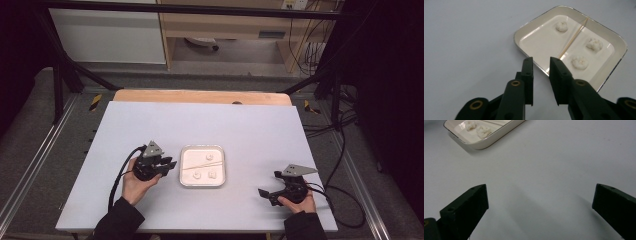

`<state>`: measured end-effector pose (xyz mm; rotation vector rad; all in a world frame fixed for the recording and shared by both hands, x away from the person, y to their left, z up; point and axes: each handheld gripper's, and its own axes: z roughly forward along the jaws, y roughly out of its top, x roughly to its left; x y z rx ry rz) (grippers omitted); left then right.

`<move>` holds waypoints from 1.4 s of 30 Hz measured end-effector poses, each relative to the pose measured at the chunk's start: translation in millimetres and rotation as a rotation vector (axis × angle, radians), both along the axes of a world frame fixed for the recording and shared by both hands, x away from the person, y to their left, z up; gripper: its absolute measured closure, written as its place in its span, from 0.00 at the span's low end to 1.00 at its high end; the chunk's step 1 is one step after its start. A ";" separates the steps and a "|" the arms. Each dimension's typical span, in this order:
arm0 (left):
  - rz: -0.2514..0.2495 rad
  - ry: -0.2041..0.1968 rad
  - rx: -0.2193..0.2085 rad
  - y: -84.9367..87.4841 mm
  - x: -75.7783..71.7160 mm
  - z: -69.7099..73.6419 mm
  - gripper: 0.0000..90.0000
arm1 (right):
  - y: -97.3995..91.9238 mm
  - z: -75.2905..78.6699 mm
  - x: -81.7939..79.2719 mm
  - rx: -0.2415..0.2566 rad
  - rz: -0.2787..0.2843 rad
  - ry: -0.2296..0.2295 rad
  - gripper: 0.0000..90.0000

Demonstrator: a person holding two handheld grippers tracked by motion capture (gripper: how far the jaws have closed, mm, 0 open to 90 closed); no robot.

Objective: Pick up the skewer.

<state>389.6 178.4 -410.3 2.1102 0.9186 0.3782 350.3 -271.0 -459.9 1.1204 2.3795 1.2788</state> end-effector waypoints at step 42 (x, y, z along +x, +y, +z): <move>-0.082 0.055 0.114 -45.7 22.0 -32.9 1.00 | 0.3 0.0 0.0 0.004 0.006 0.001 0.01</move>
